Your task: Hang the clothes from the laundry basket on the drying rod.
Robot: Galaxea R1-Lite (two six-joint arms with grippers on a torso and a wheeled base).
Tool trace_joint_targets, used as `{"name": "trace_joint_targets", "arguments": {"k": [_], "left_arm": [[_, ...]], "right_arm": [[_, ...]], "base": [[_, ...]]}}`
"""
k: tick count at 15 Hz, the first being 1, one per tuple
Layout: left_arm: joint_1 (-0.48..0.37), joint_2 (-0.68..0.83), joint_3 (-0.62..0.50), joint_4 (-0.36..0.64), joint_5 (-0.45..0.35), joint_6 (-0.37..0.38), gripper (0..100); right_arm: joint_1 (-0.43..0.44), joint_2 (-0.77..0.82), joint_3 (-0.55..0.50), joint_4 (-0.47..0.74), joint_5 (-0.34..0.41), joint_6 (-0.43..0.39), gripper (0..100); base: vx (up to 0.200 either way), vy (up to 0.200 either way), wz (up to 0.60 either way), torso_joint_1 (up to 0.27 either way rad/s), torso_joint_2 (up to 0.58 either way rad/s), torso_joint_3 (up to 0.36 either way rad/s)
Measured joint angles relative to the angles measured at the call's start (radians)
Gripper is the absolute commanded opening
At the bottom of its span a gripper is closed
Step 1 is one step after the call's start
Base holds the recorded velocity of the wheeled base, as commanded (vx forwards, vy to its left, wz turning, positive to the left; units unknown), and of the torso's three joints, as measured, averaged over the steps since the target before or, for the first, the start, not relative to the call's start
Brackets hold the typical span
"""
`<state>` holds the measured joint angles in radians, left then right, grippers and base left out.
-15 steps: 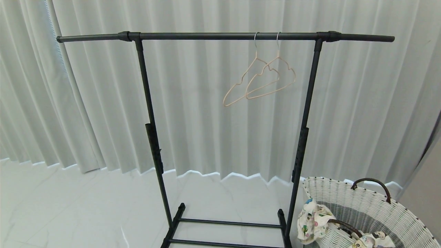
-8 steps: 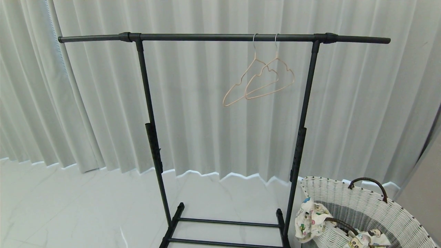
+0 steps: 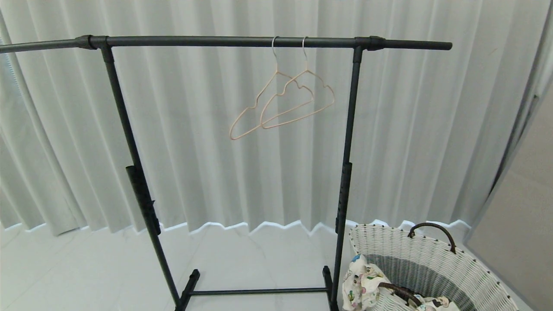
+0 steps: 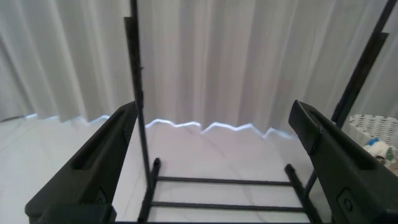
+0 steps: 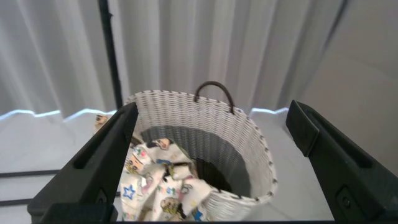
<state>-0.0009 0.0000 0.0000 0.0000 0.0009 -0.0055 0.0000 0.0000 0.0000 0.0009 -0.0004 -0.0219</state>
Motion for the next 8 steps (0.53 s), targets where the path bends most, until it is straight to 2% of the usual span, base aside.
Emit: {"name": "trace_joint_targets", "arguments": {"k": [8], "left_arm": [[0.001, 0.0, 0.0, 0.0, 0.0, -0.004, 100]], "right_arm": [[0.001, 0.0, 0.0, -0.001, 0.0, 0.012, 100]], "base": [[0.0, 0.0, 0.0, 0.0, 0.0, 0.0]]}}
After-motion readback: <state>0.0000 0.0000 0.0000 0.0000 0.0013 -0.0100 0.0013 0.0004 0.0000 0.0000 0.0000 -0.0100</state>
